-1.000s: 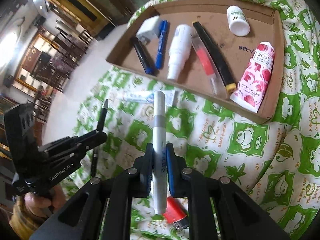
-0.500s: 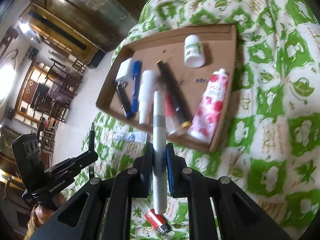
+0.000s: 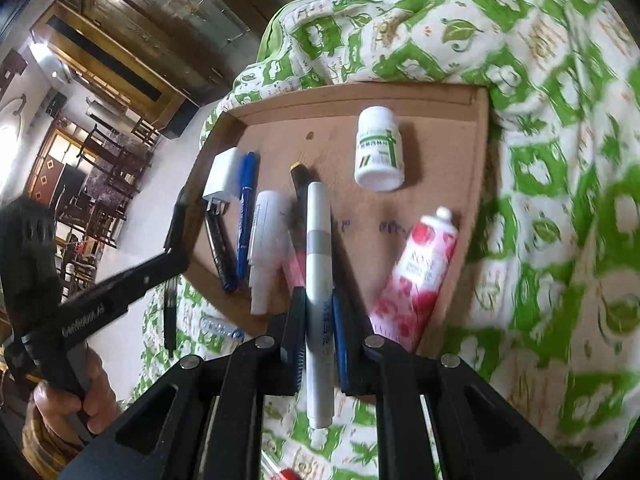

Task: Organize rigid objects
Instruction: 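Carry the black pen and white marker over the tray with both tools, then open both tools to drop the pen and white marker into the tray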

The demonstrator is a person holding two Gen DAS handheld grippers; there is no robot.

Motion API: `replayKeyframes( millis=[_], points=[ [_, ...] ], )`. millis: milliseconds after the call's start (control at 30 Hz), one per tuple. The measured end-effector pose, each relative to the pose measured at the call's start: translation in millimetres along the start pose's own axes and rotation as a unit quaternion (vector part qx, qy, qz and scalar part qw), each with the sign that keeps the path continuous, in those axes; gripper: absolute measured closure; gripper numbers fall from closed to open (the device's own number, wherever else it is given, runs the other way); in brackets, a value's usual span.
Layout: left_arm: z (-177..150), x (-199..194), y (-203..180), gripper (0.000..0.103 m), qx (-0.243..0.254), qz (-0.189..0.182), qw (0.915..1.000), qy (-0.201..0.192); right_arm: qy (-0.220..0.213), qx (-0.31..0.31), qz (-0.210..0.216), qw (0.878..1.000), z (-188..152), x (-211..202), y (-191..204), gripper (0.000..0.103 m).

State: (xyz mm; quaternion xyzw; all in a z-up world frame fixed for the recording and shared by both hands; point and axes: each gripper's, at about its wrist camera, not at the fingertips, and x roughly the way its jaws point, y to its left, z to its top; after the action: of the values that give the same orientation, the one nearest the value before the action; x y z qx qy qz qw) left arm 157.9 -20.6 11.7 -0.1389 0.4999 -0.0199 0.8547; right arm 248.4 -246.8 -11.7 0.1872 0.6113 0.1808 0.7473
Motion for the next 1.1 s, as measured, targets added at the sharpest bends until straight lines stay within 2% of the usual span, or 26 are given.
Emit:
replayKeyframes(
  millis=[400,767,1100],
  points=[
    [41,54,-1,0.093,0.001,0.02,0.9995,0.025,0.021,-0.031,-0.03,0.999,28,31,4,0.091],
    [48,84,-2,0.093,0.018,0.036,0.9984,0.04,0.021,-0.032,-0.053,0.998,47,53,2,0.091],
    [57,98,-14,0.093,0.046,0.057,0.9968,0.033,0.002,-0.009,-0.051,0.999,57,55,-8,0.091]
  ],
)
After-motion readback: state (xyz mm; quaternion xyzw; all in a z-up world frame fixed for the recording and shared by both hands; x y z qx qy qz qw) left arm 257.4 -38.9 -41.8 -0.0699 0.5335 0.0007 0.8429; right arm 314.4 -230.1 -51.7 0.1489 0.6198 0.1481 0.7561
